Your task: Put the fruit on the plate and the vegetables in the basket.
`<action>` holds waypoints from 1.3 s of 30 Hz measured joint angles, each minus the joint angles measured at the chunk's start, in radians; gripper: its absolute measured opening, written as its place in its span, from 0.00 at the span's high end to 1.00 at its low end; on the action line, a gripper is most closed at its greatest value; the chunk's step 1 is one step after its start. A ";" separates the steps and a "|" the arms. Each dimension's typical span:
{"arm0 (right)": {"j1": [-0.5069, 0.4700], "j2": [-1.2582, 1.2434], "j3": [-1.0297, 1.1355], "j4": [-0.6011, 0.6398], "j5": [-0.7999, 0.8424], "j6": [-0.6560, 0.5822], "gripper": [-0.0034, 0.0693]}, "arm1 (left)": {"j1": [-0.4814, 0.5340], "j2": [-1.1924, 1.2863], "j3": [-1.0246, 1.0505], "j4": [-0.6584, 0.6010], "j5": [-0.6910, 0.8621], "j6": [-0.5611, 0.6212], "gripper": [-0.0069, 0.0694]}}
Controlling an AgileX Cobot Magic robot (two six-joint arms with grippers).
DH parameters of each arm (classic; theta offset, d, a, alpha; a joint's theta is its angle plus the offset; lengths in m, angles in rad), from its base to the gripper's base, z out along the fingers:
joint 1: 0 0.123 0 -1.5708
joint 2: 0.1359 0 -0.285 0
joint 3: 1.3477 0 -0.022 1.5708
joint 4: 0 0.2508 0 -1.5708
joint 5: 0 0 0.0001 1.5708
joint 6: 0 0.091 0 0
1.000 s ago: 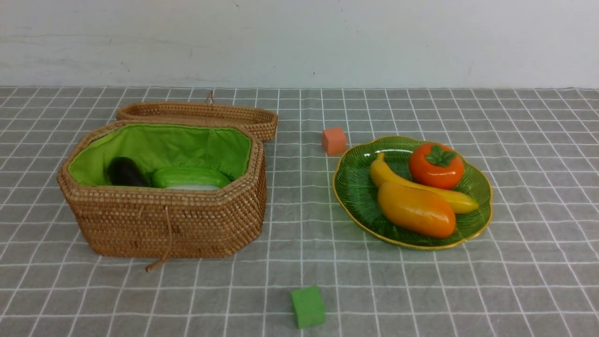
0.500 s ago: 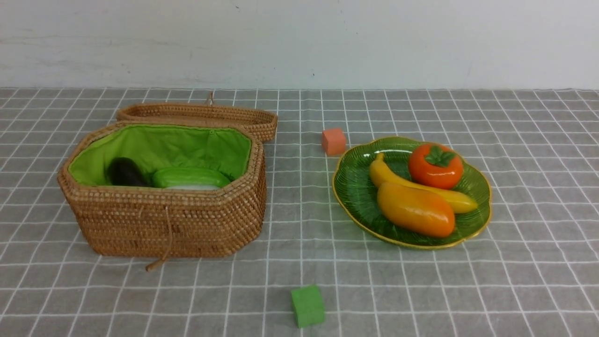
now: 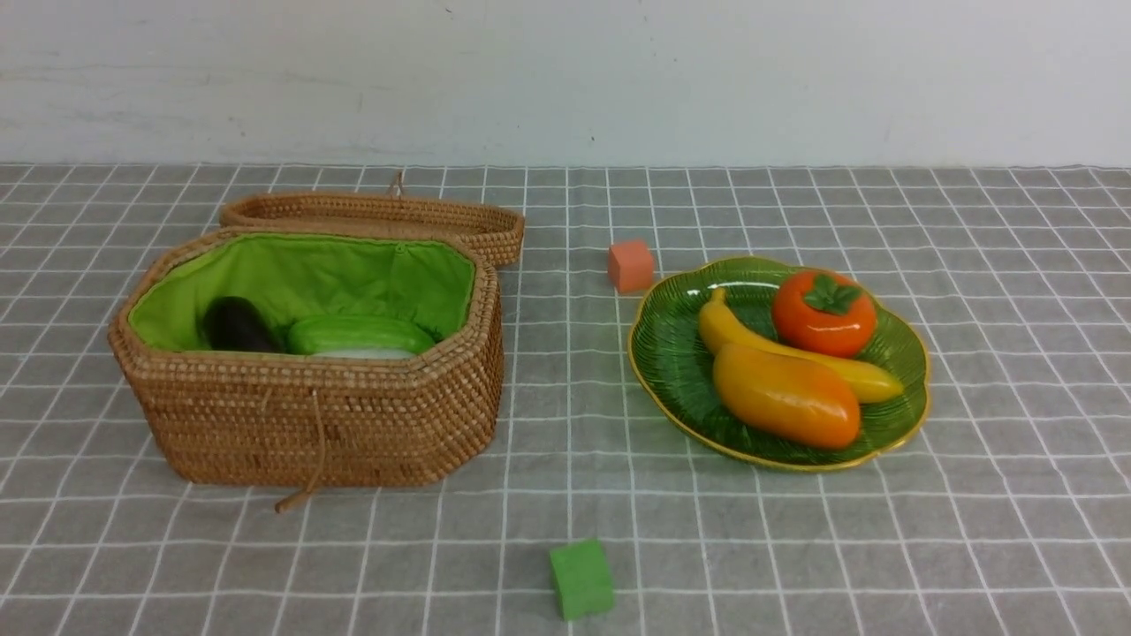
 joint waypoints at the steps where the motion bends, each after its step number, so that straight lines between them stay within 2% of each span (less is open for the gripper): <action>1: 0.000 0.000 0.000 0.000 0.000 0.000 0.97 | 0.000 0.000 0.000 0.000 0.000 0.000 0.92; 14: 0.000 0.000 0.000 0.002 0.000 0.000 0.96 | 0.001 0.000 0.003 0.005 0.005 0.000 0.92; 17: 0.000 0.000 0.000 0.002 0.000 0.000 0.96 | 0.039 -0.002 0.004 0.010 0.000 0.004 0.92; 19: 0.000 0.000 0.000 0.002 0.000 0.000 0.96 | 0.178 -0.012 0.004 -0.037 -0.094 0.013 0.93; 20: 0.000 0.000 0.000 0.002 0.000 0.000 0.96 | 0.192 -0.014 0.004 -0.037 -0.094 0.014 0.93; 24: 0.000 0.000 0.000 0.002 0.000 0.000 0.95 | 0.511 -0.038 0.035 -0.212 -0.252 0.094 0.93; 27: 0.000 0.000 0.000 0.002 0.000 0.000 0.95 | 0.599 -0.038 0.062 -0.247 -0.228 0.110 0.93; 31: 0.000 0.000 0.000 0.002 0.000 0.000 0.95 | 0.630 -0.038 0.070 -0.244 -0.093 0.109 0.93; 39: 0.000 0.000 0.000 0.002 0.000 0.000 0.95 | 0.630 -0.038 0.071 -0.244 -0.078 0.086 0.93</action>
